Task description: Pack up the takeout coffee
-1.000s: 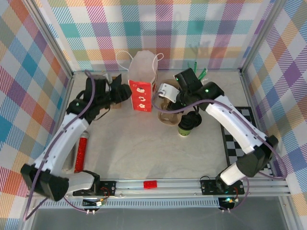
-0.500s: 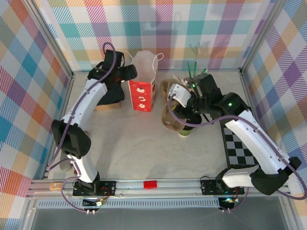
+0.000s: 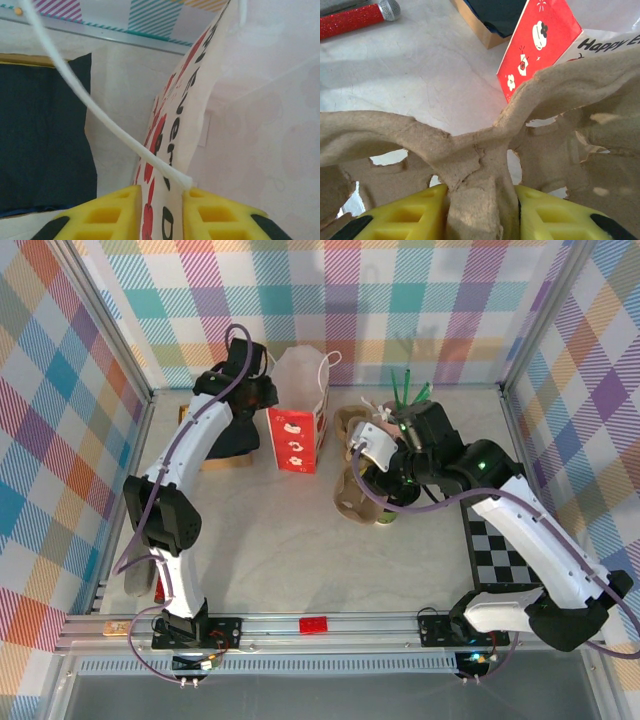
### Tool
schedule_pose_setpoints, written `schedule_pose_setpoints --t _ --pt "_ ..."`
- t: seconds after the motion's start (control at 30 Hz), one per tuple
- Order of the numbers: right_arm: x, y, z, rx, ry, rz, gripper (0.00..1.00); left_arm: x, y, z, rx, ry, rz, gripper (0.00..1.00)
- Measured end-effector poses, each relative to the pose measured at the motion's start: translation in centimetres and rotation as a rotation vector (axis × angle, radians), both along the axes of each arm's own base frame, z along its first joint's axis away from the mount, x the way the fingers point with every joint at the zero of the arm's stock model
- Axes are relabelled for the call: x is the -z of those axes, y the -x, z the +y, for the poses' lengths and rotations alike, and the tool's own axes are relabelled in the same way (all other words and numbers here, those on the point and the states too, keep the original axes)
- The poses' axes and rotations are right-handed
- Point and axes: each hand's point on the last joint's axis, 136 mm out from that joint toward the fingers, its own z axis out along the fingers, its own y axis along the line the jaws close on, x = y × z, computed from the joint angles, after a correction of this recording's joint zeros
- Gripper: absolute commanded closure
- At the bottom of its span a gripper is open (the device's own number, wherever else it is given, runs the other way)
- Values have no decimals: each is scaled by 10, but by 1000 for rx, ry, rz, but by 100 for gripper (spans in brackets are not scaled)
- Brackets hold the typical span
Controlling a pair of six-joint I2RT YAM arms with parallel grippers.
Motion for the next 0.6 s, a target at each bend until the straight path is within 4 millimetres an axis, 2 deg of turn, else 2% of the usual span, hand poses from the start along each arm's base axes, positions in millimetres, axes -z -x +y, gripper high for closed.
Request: schedule_pose_setpoints --t 0.13,0.23,0.43,0.6 --pt "-1 3 1 -3 6 -10 67 6 10 4 -19 -3 23 88" --pt "-2 5 2 -3 4 -13 67 5 24 9 -22 -15 40 91" --pt "-6 12 2 1 -4 -20 68 -15 57 12 -26 -28 38 96" --pt "-12 20 -1 3 -16 -23 68 -30 97 12 -21 -14 29 96"
